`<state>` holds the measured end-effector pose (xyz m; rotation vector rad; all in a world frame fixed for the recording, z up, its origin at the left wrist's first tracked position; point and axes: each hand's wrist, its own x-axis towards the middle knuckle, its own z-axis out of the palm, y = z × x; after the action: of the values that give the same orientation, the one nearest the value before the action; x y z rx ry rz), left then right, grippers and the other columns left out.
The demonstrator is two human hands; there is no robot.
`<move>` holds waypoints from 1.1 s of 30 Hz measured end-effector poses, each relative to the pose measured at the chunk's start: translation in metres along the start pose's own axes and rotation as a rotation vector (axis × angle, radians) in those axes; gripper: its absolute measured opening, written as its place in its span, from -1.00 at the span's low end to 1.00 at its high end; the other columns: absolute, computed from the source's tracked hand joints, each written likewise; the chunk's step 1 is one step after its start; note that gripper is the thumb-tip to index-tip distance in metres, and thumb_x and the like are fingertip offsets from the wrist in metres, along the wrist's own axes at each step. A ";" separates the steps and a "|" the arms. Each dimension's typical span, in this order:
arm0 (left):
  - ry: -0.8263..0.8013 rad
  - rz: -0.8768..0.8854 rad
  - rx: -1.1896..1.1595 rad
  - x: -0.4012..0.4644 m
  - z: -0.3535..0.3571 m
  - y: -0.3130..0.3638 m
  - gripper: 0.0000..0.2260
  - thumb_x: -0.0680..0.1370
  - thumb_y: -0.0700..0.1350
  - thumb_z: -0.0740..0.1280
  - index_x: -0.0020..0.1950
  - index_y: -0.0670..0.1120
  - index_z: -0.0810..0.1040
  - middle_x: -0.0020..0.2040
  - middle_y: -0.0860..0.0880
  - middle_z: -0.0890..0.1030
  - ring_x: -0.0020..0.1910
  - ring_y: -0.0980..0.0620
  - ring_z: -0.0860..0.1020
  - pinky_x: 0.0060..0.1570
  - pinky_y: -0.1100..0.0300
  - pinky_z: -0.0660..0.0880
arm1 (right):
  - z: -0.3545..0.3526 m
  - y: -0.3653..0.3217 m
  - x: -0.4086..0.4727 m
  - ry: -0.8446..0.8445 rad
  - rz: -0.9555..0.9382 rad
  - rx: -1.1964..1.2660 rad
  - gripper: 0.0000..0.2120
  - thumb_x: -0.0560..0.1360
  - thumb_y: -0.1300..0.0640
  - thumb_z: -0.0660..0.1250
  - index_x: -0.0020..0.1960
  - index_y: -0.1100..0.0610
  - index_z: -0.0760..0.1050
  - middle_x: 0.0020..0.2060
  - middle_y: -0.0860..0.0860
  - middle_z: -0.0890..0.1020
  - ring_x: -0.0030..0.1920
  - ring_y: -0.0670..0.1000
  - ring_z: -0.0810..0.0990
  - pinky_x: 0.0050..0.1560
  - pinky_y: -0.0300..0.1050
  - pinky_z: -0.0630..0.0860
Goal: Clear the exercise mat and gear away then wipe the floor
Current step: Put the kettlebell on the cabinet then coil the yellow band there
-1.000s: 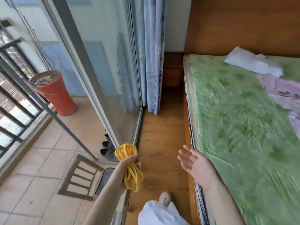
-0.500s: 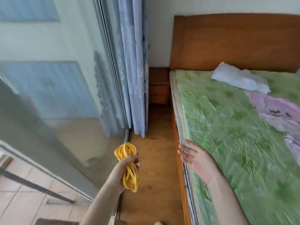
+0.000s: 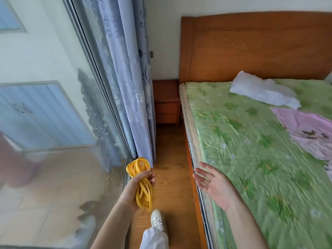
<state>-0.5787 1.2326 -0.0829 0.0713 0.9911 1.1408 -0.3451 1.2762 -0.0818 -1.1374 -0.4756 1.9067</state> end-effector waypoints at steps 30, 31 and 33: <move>0.024 -0.083 0.095 0.422 0.154 0.283 -0.79 0.39 -0.20 0.36 -0.01 -0.24 0.53 -0.28 -0.13 0.58 -0.41 0.02 0.58 -0.42 0.25 0.54 | 0.120 -0.249 0.440 0.089 -0.012 0.073 -0.77 0.58 0.14 0.18 0.11 0.22 0.52 -0.05 0.17 0.63 -0.13 0.11 0.66 -0.09 -0.03 0.56; 0.013 -0.094 0.092 0.439 0.166 0.289 -0.79 0.38 -0.21 0.36 -0.02 -0.24 0.53 -0.29 -0.13 0.58 -0.41 0.02 0.57 -0.42 0.25 0.54 | 0.121 -0.262 0.455 0.094 -0.013 0.069 -0.78 0.57 0.15 0.20 0.11 0.23 0.53 -0.05 0.18 0.63 -0.13 0.11 0.66 -0.09 -0.02 0.55; -0.002 -0.117 0.104 0.471 0.193 0.300 -0.80 0.38 -0.21 0.37 -0.03 -0.23 0.54 -0.29 -0.13 0.58 -0.41 0.02 0.57 -0.42 0.24 0.54 | 0.122 -0.289 0.483 0.103 -0.008 0.068 -0.80 0.55 0.17 0.23 0.08 0.24 0.53 -0.05 0.18 0.63 -0.15 0.11 0.66 -0.09 -0.02 0.54</move>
<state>-0.6342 1.8199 -0.1066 0.0965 1.0396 0.9821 -0.4250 1.8470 -0.0811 -1.1804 -0.3560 1.8333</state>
